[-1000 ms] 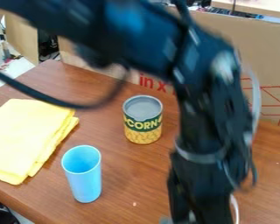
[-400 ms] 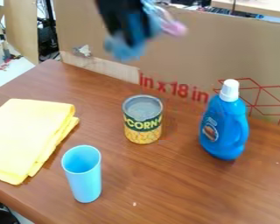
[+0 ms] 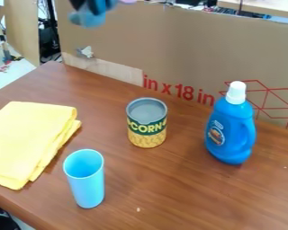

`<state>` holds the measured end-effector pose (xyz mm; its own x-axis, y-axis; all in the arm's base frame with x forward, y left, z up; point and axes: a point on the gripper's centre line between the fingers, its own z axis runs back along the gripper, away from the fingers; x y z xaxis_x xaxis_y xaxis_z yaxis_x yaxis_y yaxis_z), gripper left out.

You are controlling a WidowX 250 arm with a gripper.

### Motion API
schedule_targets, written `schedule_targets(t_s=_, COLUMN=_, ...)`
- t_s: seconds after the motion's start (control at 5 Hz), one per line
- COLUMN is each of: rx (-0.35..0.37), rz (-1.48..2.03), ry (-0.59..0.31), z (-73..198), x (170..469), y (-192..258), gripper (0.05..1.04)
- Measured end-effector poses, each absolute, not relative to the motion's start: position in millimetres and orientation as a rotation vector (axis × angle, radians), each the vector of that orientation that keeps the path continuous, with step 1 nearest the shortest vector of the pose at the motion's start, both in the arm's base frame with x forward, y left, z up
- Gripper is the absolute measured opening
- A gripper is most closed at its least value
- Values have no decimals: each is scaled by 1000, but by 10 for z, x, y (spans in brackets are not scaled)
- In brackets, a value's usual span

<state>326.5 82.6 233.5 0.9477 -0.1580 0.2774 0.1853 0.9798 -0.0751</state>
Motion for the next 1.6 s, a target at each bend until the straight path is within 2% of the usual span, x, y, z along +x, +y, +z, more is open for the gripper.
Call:
schedule_targets(t_s=0.4, rx=-35, rz=23, ry=-207, z=1805, x=3577, y=1567, gripper=639)
schedule_targets(t_s=0.8, rx=-2, rz=90, ry=-161, z=1239, x=3941, y=1843, gripper=639)
schedule_targets(t_s=1.2, rx=83, rz=179, ry=-28, z=885, x=3909, y=2042, gripper=639)
schedule_targets(t_s=1.4, rx=14, rz=175, ry=48, z=645, x=3855, y=1972, gripper=639)
schedule_targets(t_s=1.6, rx=-3, rz=180, ry=100, z=524, x=3841, y=2056, gripper=639)
